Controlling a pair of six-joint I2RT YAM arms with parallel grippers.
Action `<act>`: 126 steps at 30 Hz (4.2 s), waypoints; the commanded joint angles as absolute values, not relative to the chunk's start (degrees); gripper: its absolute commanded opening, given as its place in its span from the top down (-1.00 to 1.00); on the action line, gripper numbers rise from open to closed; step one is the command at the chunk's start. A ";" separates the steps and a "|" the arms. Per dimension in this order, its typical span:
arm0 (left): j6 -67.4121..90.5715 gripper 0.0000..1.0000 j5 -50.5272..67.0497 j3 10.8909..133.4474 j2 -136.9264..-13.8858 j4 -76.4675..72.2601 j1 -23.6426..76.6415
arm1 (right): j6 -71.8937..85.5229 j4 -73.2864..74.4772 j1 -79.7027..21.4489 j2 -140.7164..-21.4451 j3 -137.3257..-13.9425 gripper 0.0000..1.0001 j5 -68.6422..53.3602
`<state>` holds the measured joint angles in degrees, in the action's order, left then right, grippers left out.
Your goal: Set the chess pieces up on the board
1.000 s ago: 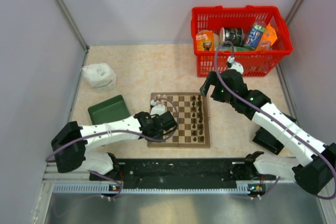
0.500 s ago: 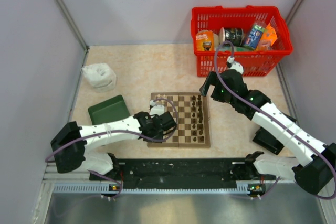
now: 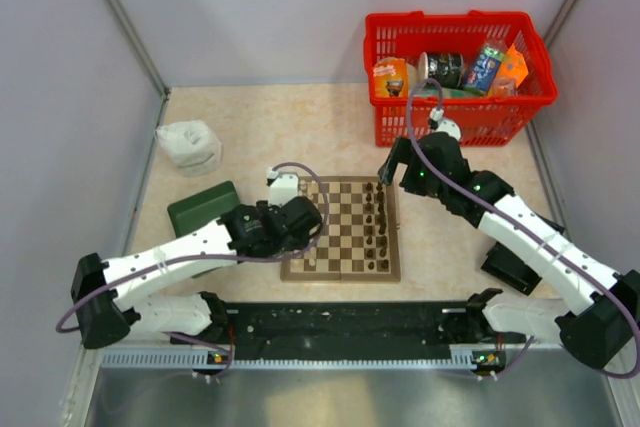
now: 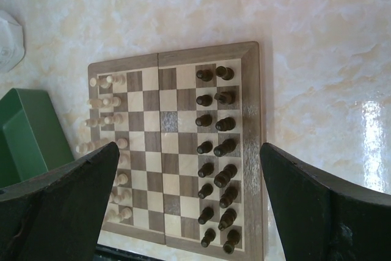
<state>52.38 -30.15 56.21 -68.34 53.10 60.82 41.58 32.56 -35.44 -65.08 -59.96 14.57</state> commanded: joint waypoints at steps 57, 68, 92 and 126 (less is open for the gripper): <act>16.35 -0.17 -13.27 89.56 -109.07 41.92 34.80 | 38.41 30.85 -34.89 -65.04 -61.61 -0.94 17.05; 17.49 -0.17 -15.29 89.65 -111.01 43.06 34.63 | 38.50 30.85 -34.98 -65.30 -61.87 -0.94 17.23; 17.75 -0.22 -12.57 88.94 -106.44 41.05 34.10 | 38.49 30.85 -34.98 -65.30 -61.43 -0.94 17.58; 30.50 -0.97 -15.20 60.30 -64.79 32.43 16.26 | 36.92 34.89 -15.48 -63.99 -57.93 -0.98 16.52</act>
<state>28.45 -12.97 63.35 -69.84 34.59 16.97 38.30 33.54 -22.17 -66.74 -59.86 16.97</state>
